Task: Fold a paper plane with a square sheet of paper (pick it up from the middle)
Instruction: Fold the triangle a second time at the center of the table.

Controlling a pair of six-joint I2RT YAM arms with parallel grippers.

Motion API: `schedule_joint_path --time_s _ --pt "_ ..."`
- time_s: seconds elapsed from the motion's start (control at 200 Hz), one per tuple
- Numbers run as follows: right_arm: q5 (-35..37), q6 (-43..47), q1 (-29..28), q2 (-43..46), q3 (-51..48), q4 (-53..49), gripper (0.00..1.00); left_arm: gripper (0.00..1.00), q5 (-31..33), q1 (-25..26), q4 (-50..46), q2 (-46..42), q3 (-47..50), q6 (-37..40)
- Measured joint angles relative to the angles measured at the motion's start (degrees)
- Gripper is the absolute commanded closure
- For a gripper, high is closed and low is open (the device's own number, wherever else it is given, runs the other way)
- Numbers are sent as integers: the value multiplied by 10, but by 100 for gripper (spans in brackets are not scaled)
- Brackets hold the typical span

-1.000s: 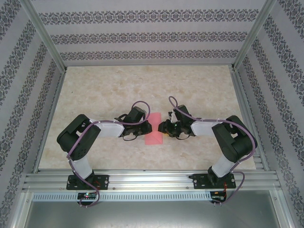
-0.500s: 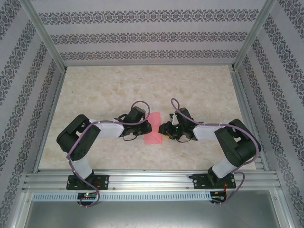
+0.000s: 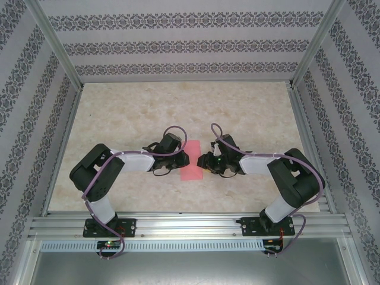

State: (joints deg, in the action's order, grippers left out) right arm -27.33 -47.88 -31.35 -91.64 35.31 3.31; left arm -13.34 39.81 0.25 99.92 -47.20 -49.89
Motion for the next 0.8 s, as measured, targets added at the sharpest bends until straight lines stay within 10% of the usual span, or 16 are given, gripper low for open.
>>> schedule_joint_path --time_s 0.799 --pt "14 28 11 -50 64 -31 62 82 23 0 -51 4 -21 15"
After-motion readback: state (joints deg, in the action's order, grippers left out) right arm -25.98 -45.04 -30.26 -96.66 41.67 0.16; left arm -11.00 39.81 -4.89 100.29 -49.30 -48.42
